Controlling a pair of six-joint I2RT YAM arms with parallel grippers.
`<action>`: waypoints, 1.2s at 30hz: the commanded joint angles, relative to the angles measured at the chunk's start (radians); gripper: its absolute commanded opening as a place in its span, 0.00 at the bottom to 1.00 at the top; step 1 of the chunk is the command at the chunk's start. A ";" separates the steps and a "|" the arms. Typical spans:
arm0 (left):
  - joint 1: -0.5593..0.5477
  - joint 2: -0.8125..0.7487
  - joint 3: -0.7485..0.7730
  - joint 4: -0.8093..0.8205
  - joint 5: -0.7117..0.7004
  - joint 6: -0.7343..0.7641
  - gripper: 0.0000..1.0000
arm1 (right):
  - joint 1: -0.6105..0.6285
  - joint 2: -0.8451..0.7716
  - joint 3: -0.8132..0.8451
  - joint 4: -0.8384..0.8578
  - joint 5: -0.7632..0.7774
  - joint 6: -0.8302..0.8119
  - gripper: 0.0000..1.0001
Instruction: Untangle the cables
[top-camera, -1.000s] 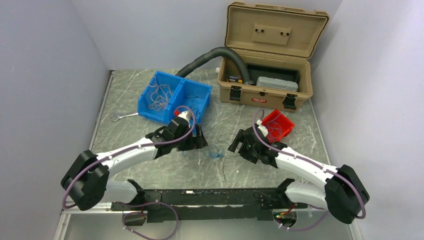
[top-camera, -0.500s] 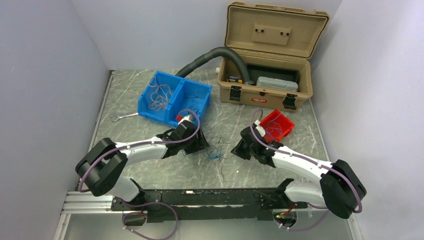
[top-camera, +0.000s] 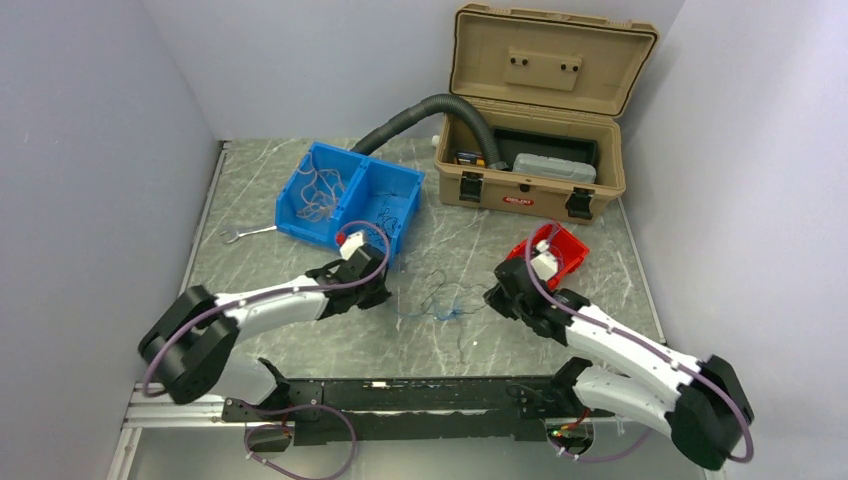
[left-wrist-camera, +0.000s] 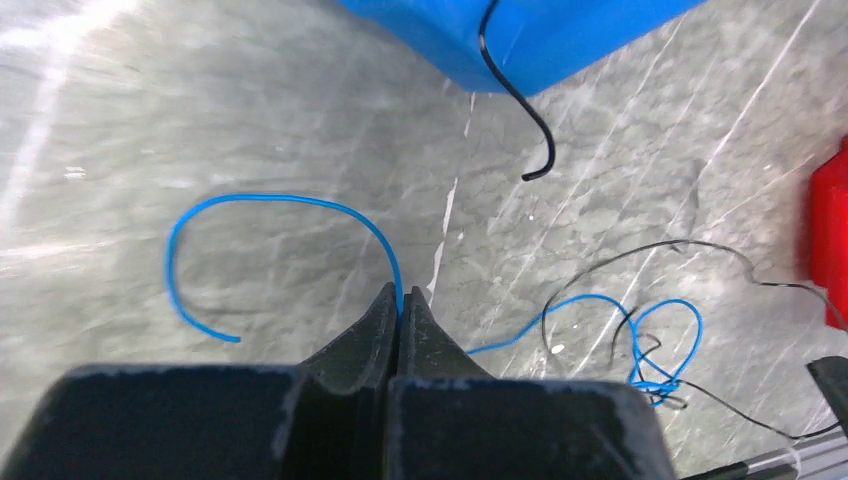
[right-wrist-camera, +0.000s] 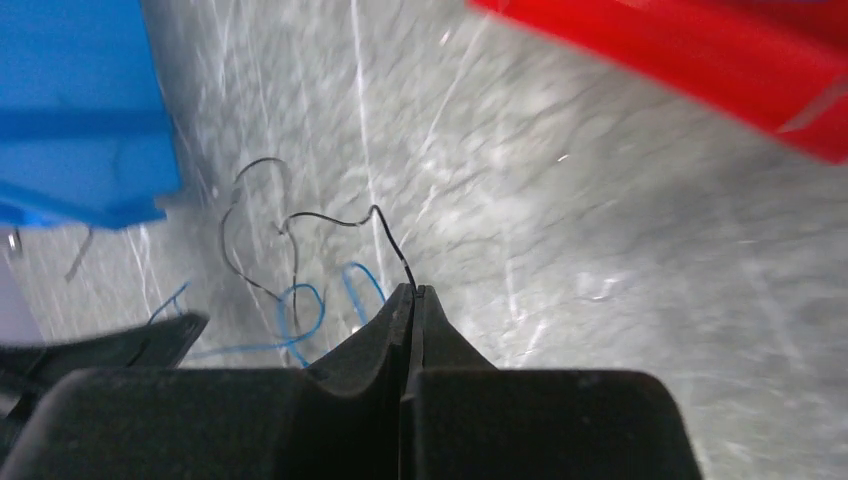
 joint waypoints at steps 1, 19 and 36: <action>0.044 -0.179 -0.037 -0.142 -0.129 0.022 0.00 | -0.022 -0.146 0.059 -0.225 0.291 0.068 0.00; 0.575 -0.815 -0.083 -0.553 -0.208 0.193 0.00 | -0.078 -0.252 0.144 -0.476 0.522 0.092 0.00; 0.780 -0.877 -0.038 -0.455 0.037 0.469 0.00 | -0.083 -0.258 0.090 -0.235 0.317 -0.151 0.00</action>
